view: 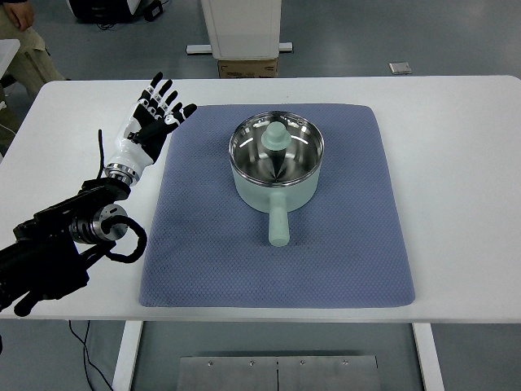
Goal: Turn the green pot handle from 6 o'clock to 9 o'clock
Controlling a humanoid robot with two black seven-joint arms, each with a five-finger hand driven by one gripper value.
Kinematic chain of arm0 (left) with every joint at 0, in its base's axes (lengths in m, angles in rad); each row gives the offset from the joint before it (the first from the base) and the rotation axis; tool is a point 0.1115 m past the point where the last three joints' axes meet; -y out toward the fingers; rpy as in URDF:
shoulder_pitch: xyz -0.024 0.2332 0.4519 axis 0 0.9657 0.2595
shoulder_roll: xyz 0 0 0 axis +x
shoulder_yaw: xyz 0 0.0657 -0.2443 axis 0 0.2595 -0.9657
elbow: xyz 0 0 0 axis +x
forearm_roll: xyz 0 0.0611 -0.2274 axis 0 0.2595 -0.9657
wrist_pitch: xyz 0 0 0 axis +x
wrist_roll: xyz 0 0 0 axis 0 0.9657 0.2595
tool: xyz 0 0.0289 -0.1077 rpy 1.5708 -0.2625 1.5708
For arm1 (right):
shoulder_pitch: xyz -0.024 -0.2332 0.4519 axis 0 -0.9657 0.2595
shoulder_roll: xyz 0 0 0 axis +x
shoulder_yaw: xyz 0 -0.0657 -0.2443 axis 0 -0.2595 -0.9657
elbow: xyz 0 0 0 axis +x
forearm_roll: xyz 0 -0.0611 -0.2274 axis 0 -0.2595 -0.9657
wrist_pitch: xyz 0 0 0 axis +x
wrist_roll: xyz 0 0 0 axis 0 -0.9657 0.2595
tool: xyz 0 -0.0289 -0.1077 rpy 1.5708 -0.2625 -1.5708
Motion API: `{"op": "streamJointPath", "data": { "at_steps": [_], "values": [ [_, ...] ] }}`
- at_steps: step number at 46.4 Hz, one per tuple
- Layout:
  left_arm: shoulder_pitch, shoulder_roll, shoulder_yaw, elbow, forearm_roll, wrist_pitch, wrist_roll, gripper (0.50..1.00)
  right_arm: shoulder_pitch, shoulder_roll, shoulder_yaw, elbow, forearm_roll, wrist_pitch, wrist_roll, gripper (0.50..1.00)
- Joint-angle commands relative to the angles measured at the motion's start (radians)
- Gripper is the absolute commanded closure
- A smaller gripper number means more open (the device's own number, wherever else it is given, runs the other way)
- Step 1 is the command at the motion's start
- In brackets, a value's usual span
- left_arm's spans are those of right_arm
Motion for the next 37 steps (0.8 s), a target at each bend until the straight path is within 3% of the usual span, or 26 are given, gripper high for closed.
{"op": "streamJointPath", "data": {
  "at_steps": [1,37],
  "values": [
    [-0.001,0.001,0.0,0.0,0.0,-0.001,0.0,0.5,0.0,0.0,0.0,0.0,0.0,0.0,0.0,0.5],
    [0.0,-0.002,0.0,0.0,0.0,0.0,0.0,0.5,0.0,0.0,0.0,0.0,0.0,0.0,0.0,0.5]
  ]
}}
